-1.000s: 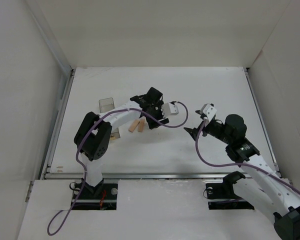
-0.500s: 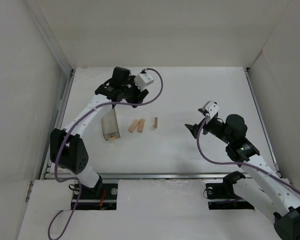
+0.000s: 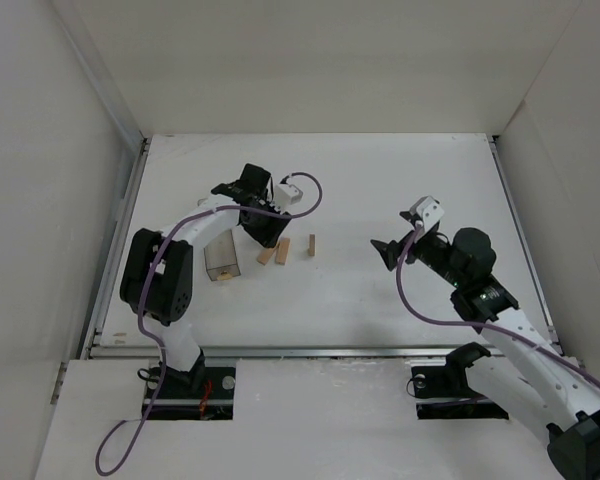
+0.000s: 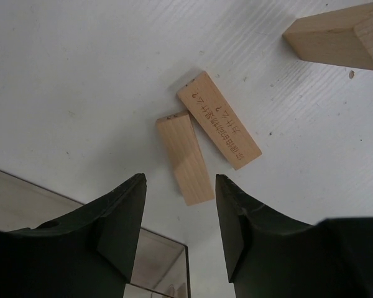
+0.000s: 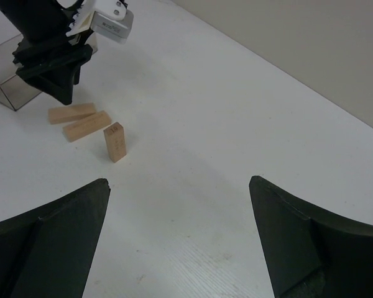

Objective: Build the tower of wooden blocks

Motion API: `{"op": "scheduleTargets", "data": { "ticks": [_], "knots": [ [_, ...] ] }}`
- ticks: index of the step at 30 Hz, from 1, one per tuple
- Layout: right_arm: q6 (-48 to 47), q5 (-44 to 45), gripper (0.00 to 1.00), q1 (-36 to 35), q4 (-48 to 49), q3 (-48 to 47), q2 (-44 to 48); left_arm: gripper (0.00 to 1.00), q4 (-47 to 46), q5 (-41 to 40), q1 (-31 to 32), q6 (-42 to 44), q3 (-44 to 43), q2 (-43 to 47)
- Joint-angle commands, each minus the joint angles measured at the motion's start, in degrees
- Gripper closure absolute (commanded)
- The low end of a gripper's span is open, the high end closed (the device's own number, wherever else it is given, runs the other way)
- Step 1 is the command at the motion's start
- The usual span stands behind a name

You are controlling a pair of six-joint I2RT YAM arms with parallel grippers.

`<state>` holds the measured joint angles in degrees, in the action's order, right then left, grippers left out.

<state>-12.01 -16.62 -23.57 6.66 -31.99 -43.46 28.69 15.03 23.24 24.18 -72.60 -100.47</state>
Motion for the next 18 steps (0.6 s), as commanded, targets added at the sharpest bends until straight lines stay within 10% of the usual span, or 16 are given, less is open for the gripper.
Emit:
{"op": "scheduleTargets", "data": {
  "ticks": [1, 18],
  "knots": [
    [0.8, 0.7, 0.00, 0.4, 3.4, -1.6, 1.4, 0.54, -0.3, 0.1, 0.1, -1.2, 0.7, -0.4],
    [0.3, 2.4, 0.00, 0.4, 2.2, -1.1, 4.2, 0.60, -4.8, -1.9, 0.1, -3.0, 2.3, -7.6]
  ]
}}
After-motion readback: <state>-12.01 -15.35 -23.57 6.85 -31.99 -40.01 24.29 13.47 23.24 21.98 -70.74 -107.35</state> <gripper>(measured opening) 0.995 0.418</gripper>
